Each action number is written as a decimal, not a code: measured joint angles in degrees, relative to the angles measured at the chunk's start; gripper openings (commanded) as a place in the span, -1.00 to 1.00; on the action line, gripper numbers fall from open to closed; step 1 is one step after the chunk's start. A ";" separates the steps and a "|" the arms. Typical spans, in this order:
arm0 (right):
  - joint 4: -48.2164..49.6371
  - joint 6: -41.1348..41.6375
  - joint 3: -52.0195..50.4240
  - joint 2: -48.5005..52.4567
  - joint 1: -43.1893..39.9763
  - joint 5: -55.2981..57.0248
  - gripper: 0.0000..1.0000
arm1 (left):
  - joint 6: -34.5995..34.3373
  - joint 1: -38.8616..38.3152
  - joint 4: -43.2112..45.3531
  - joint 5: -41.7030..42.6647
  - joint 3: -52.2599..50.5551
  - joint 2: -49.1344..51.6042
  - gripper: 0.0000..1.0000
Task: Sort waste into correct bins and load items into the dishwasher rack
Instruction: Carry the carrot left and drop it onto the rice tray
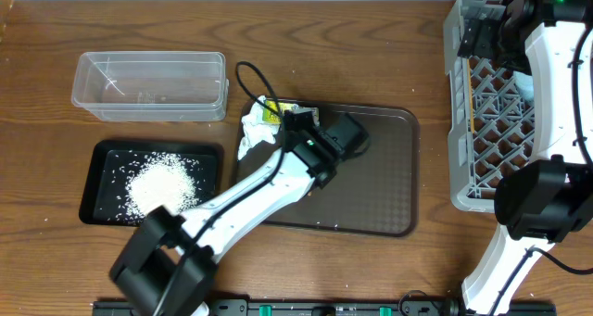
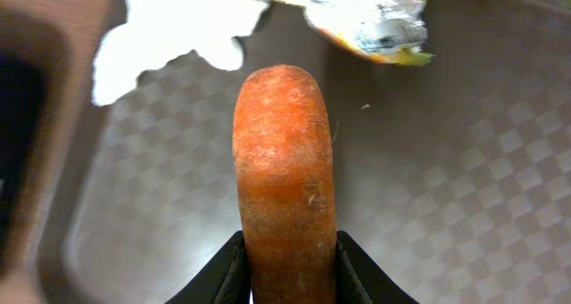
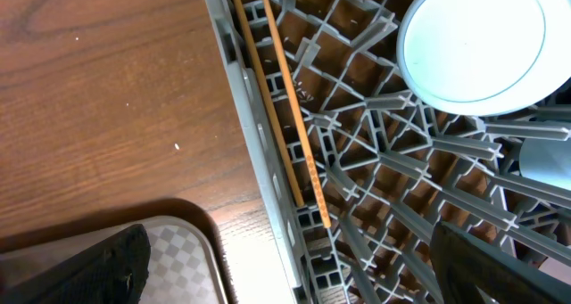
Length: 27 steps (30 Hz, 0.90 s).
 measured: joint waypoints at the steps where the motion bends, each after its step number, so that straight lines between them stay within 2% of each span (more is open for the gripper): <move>1: 0.00 0.00 0.00 0.00 0.00 0.00 0.98 | 0.00 0.44 -1.18 0.02 0.00 -0.92 -0.39; 10: 0.00 0.00 0.02 0.00 0.00 0.00 0.98 | -1.51 11.47 -7.21 0.00 0.00 -5.57 -0.38; 19: -0.02 0.00 0.00 0.00 0.00 0.00 0.98 | -2.97 30.38 -13.35 1.77 0.00 -5.60 -0.38; 27: 0.00 0.00 0.00 0.00 0.00 0.00 0.99 | -3.43 45.53 -11.89 3.56 -0.90 -5.60 -0.36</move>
